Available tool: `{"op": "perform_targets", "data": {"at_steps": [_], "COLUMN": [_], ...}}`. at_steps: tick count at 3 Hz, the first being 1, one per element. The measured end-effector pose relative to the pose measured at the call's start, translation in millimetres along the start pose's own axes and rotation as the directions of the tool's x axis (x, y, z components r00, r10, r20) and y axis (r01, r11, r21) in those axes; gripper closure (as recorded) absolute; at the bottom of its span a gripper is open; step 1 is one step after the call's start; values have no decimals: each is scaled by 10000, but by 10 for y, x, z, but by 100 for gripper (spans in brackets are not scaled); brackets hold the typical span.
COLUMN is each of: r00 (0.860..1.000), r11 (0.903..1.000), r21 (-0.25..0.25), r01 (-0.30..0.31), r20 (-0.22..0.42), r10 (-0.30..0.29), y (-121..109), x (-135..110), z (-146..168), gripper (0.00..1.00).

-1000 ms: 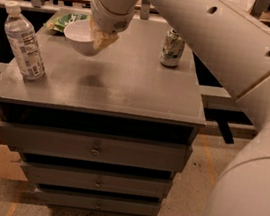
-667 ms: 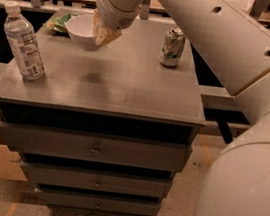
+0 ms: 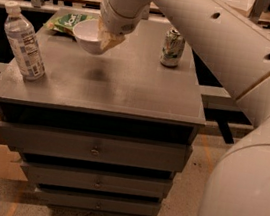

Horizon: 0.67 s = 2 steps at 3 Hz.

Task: Move white bowl near green rice chip bag

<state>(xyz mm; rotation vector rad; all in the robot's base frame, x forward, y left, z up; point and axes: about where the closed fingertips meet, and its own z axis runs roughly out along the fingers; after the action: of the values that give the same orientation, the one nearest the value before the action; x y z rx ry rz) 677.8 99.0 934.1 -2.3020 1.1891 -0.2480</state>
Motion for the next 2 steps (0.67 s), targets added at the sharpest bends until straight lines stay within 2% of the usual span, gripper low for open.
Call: {"op": "perform_targets", "data": {"at_steps": [1, 2], "r00": [9983, 9976], "r11": [9995, 9991], "r21": [-90, 127], "r01": [-289, -402], "r20": [-505, -557], "r10": [284, 409], "y": [77, 27], "x": [266, 424], "z": [133, 297], "gripper": [100, 83]}}
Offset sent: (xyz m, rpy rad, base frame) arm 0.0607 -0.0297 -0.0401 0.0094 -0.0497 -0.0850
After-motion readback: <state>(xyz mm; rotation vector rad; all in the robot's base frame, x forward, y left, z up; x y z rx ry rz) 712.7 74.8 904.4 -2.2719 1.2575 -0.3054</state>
